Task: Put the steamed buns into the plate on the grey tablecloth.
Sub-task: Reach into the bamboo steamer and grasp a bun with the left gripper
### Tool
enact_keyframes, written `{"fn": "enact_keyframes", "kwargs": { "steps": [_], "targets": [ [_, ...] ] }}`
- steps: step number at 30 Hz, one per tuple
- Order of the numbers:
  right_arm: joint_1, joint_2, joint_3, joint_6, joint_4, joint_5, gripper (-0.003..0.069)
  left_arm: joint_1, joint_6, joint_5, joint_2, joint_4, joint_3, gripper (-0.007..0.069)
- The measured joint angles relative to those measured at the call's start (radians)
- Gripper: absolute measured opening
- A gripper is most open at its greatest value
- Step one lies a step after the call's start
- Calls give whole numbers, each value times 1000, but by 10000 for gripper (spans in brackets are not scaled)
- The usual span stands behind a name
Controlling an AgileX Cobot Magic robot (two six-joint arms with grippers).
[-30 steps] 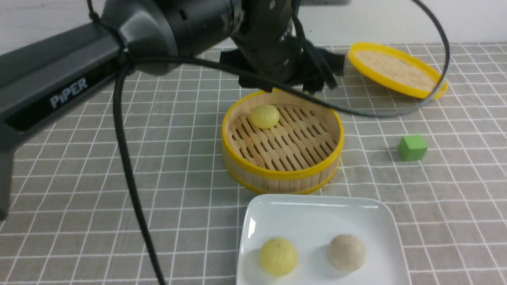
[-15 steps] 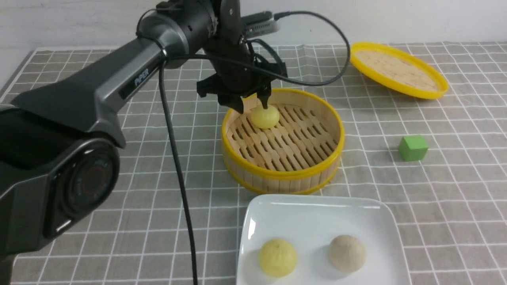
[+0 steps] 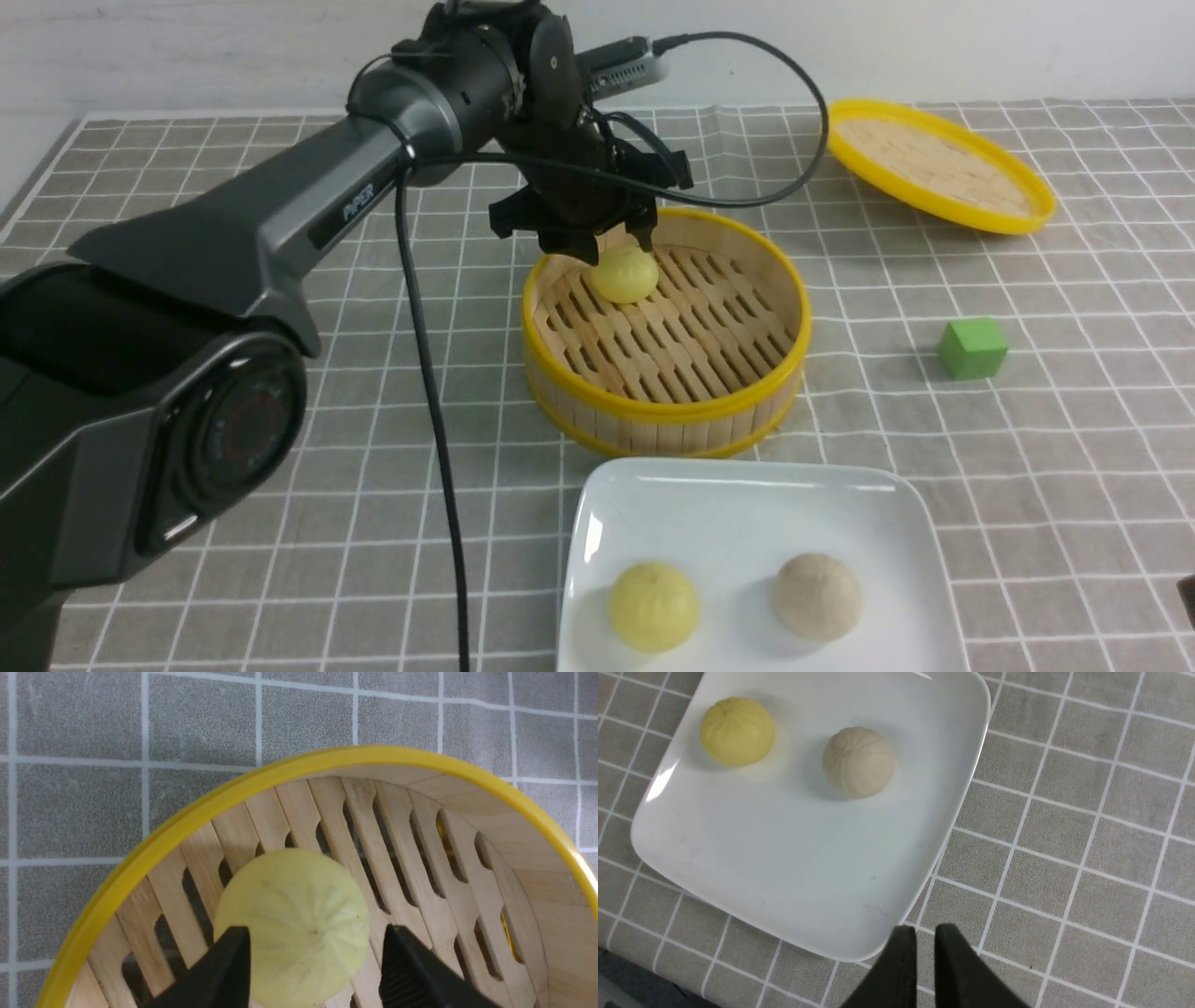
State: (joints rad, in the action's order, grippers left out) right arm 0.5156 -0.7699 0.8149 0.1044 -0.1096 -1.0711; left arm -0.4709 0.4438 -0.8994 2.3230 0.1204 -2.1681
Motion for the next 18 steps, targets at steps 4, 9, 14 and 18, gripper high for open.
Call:
{"fn": "enact_keyframes", "kwargs": {
  "steps": [4,9,14,18],
  "targets": [
    [0,0,0,0,0,7,87,0,0,19,21,-2,0,396],
    [0,0,0,0,-1,9,93,0,0,44,57,4,0,374],
    [0,0,0,1,-1,9,98,0,-1,40,56,36,-7,125],
    [0,0,0,1,-11,7,99,0,-17,-51,5,63,-5,29]
  ]
}}
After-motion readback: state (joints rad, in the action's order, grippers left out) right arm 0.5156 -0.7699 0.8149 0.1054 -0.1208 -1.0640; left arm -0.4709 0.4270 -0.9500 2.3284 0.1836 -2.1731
